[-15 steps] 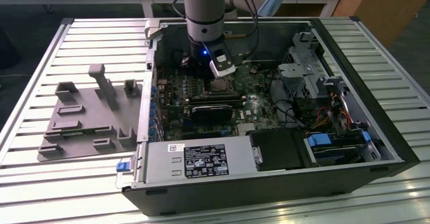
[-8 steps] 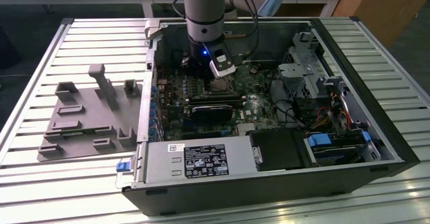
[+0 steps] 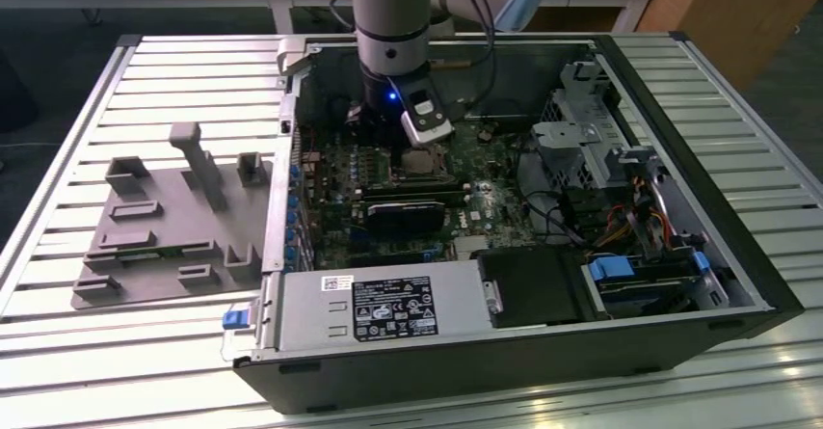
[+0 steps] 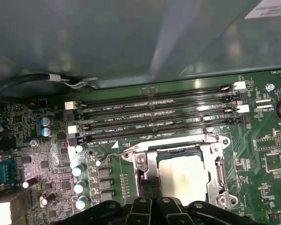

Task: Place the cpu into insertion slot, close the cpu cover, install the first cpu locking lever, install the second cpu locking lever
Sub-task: 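Close the cpu cover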

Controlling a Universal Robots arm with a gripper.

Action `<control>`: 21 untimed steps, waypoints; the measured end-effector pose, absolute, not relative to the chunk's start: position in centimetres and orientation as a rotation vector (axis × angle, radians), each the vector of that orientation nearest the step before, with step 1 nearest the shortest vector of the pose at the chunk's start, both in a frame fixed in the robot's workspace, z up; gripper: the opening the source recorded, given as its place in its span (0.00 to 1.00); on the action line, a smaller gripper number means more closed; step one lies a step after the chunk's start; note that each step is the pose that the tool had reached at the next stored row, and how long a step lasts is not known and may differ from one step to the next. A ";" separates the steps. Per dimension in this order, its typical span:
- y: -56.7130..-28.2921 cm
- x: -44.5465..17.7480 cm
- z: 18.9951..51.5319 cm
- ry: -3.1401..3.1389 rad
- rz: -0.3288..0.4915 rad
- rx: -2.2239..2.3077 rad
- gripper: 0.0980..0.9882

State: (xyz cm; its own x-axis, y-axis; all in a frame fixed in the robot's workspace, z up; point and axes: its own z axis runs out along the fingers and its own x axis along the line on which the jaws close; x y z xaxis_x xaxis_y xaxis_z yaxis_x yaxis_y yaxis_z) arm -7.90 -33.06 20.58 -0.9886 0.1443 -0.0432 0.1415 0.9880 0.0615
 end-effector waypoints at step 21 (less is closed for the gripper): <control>-33.1 -7.5 22.9 3.085 0.090 0.222 0.00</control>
State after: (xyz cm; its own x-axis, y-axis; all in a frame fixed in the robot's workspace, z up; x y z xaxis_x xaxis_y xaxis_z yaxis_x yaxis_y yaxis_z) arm -7.49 -33.06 22.85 -0.9886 0.1443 -0.0432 0.1415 0.9880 0.0615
